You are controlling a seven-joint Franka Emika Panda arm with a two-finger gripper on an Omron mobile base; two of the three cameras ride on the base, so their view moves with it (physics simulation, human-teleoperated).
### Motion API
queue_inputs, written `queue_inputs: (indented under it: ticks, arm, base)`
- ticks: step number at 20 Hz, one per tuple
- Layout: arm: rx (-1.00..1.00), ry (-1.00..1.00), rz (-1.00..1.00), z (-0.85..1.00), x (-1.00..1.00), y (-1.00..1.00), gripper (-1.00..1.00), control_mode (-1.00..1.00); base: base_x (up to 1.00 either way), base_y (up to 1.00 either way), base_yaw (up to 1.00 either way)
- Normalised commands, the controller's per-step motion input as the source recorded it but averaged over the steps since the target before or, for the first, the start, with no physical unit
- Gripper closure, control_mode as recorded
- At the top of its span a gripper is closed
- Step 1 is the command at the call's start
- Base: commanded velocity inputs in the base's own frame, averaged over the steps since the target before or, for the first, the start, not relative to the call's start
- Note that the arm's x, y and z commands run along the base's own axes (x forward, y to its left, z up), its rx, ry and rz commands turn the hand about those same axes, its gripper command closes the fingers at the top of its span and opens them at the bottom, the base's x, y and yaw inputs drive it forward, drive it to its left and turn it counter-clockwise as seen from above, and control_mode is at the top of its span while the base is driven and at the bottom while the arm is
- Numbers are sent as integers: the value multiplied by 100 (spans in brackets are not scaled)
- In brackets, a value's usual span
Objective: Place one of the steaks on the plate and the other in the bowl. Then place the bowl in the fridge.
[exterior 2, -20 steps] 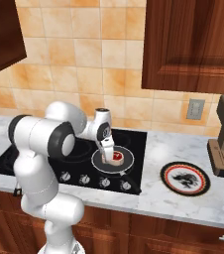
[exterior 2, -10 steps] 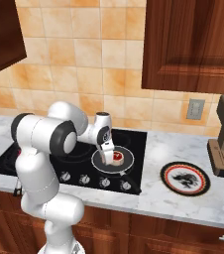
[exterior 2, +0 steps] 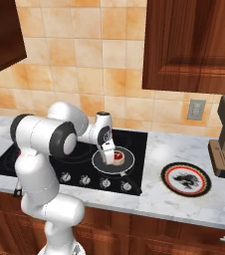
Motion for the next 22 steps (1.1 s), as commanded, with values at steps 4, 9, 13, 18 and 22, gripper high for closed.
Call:
queue_inputs:
  ticks: [4,9,13,18,22]
  arm:
    - [-11,-24,9,84,-52,-64,100,-100]
    - [-7,-16,9,77,-55,-98,100,-100]
    - [0,3,7,24,-18,-100,100,-100]
    - [1,10,6,38,-5,-100,100,-100]
    - [7,20,7,-3,2,-100,100,-100]
  base:
    - [0,0,0]
    - [0,0,0]
    - [0,0,0]
    - [0,0,0]
    - [0,0,0]
